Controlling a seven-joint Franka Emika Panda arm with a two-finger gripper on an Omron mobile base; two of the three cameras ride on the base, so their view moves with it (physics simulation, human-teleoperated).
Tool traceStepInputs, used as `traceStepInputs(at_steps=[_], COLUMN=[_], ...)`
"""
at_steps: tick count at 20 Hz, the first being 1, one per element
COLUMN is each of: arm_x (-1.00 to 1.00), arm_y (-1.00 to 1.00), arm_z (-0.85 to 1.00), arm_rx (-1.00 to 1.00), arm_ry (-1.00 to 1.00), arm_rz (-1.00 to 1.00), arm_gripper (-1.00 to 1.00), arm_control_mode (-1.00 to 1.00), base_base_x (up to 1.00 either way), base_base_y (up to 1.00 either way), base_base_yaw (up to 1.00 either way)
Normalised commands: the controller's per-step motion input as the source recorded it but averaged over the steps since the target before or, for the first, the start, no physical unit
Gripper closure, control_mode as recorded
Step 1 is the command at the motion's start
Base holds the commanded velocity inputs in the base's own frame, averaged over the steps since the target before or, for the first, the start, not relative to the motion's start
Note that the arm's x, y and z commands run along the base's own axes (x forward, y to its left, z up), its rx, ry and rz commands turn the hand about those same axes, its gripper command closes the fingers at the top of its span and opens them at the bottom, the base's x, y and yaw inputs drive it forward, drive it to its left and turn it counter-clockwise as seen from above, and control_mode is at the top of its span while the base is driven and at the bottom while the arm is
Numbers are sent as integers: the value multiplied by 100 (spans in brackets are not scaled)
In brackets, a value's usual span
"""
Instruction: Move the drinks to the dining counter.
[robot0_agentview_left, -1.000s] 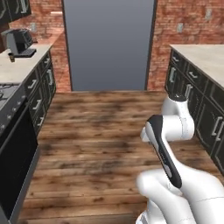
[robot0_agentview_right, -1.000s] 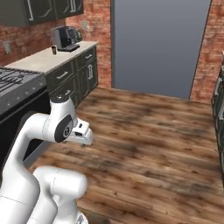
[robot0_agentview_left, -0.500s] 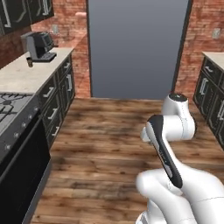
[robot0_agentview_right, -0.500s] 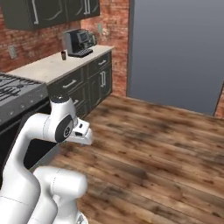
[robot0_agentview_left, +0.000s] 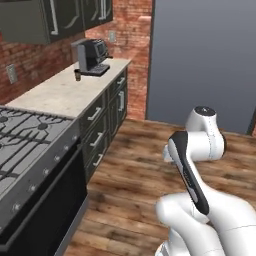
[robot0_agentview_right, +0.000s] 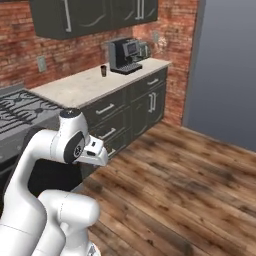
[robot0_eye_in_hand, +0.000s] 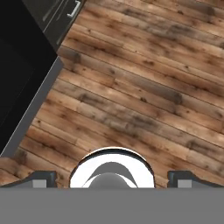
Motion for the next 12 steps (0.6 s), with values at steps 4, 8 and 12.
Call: traceStepInputs(at_steps=[4,8,12], arm_x=[0,0,0], arm_y=[0,0,0], arm_z=[0,0,0], arm_rx=[0,0,0], arm_ry=[0,0,0], arm_rz=[0,0,0], arm_gripper=[-100,-100,-100], arm_control_mode=[100,100,100], base_base_x=[100,100,94], base_base_y=[-17,-52,-72], base_base_yaw=[40,35,47])
